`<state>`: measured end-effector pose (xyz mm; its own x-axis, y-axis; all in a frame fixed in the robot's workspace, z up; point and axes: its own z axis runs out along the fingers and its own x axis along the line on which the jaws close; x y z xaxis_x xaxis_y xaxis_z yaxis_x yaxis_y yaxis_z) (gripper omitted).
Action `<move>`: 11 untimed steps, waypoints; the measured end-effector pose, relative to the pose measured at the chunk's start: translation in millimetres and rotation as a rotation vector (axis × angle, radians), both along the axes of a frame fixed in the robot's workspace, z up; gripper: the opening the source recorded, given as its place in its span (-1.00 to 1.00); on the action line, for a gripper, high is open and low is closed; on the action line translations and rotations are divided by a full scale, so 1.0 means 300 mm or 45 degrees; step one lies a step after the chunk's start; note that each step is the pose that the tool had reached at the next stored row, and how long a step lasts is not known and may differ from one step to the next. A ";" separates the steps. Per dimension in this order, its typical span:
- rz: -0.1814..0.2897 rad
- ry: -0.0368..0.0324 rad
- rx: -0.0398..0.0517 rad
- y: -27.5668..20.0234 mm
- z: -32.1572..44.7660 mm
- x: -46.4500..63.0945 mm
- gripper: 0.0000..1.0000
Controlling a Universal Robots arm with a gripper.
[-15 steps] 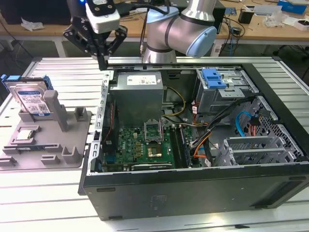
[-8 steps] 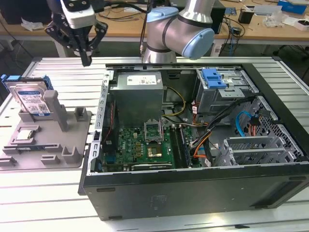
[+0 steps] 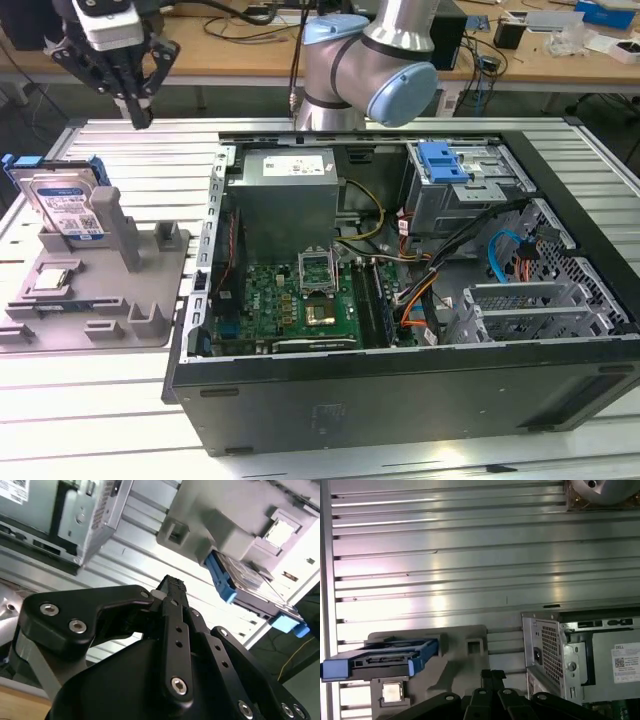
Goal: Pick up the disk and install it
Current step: 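Reach for the disk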
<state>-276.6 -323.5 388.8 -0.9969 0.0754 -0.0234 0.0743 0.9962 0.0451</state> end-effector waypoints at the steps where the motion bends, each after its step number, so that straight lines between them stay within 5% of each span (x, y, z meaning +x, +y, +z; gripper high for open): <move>1: 0.000 0.0001 0.000 0.008 -0.001 -0.021 -0.79; 6: 0.000 0.0001 0.000 0.033 -0.004 -0.111 -0.79; 8: 0.000 0.0001 0.000 0.049 -0.007 -0.184 -0.79; 11: 0.000 0.0000 0.000 0.060 -0.009 -0.244 -0.79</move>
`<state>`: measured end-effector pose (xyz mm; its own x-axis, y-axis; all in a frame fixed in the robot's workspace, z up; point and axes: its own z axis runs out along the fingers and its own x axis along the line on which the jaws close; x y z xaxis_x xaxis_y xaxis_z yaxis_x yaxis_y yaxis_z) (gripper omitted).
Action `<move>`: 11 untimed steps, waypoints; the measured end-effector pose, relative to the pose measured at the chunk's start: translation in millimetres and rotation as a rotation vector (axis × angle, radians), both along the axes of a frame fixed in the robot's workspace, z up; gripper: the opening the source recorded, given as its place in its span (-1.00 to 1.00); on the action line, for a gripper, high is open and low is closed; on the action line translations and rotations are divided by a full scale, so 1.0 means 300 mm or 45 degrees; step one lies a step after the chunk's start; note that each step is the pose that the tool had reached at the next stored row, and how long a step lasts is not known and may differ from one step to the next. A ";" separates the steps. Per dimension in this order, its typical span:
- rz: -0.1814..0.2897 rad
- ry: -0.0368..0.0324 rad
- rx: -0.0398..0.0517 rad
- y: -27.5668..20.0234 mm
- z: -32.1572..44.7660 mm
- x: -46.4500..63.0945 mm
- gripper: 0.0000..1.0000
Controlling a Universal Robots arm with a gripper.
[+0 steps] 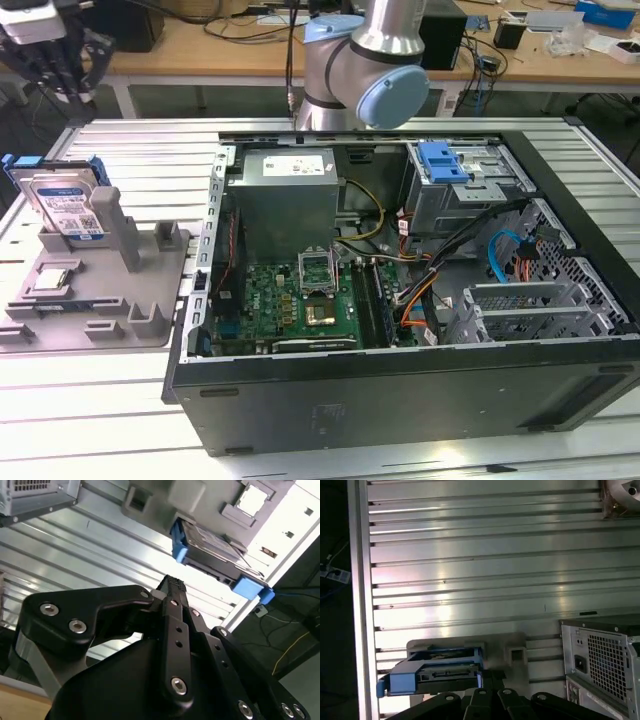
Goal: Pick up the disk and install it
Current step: 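Reach for the disk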
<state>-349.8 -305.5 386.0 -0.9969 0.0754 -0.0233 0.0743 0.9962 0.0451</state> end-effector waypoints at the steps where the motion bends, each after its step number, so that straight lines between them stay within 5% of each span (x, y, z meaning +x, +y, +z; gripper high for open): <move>1: 0.000 0.0001 0.000 0.003 0.000 -0.016 -0.79; 8: 0.000 0.0000 0.000 0.020 -0.004 -0.143 -0.79; 10: 0.000 0.0000 0.000 0.022 -0.006 -0.217 -0.79; 11: 0.000 -0.0001 0.000 0.022 -0.006 -0.217 -0.79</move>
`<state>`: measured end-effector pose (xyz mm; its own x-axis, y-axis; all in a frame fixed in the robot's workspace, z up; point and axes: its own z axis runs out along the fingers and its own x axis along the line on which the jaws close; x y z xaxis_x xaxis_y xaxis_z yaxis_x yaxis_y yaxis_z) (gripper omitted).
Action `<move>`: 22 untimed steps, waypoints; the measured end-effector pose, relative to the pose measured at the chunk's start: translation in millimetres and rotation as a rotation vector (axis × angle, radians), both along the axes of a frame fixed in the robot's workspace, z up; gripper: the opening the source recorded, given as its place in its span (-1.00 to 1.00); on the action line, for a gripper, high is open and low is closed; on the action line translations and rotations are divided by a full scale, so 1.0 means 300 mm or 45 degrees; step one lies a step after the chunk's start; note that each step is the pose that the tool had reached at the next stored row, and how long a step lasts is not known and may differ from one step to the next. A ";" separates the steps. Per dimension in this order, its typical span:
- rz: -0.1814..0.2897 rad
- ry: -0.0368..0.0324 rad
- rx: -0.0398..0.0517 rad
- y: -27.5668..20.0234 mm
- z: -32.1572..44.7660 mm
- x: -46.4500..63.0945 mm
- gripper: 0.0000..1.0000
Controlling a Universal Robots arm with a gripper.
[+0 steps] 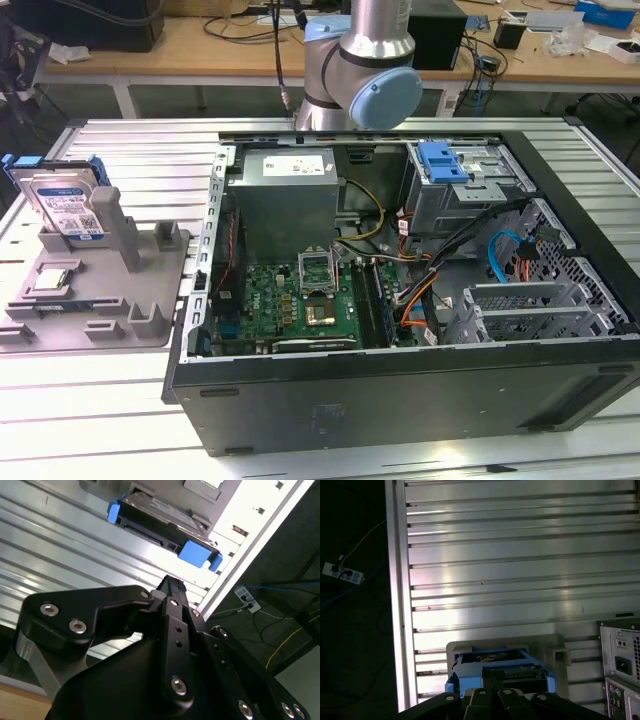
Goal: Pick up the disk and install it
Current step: 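Reach for the disk, then pick up the disk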
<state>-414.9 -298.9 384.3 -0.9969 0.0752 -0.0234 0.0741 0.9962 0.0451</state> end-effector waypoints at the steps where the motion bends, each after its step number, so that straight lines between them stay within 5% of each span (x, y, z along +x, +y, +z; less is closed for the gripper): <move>1: 0.000 0.0000 0.000 0.000 0.000 0.000 -0.79; 18: 0.012 0.0014 -0.006 0.000 0.000 -0.006 -0.79; 19: 0.023 0.0014 -0.006 0.000 0.000 -0.006 -0.79; 22: 0.200 0.0017 -0.006 -0.001 -0.001 -0.006 -0.79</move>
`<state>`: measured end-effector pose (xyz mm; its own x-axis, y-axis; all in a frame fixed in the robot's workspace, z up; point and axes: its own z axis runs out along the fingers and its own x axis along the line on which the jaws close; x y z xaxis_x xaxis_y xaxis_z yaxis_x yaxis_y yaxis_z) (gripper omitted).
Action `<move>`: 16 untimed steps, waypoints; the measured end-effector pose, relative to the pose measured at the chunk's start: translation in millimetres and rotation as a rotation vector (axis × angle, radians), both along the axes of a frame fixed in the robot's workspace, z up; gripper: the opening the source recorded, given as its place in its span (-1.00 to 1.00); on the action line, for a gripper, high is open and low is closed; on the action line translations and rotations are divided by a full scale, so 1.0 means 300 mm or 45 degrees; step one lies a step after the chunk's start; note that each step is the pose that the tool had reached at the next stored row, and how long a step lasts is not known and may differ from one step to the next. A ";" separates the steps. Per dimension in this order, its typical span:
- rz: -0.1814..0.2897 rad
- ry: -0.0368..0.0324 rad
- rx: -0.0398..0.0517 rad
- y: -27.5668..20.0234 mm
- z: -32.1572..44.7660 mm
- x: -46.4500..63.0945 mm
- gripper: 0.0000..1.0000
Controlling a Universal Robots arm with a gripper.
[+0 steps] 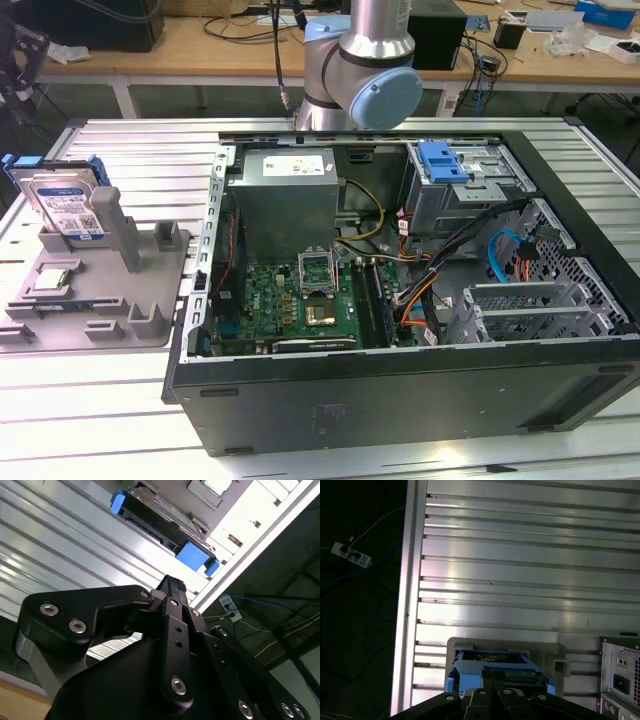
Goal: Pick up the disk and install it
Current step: 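Pick up the disk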
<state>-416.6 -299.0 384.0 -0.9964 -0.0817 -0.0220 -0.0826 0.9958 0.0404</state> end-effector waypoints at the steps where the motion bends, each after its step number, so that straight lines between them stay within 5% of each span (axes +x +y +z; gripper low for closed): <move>1: 0.064 0.0017 0.000 0.000 -0.001 0.000 -0.79; 8: 0.342 0.0171 -0.002 0.000 -0.003 0.000 -0.79; 10: 0.496 0.0229 -0.002 0.000 -0.004 0.000 -0.79; 12: 0.543 0.0240 -0.003 0.000 -0.004 0.000 -0.77; 16: 0.657 0.0263 -0.003 0.000 -0.005 0.000 -0.41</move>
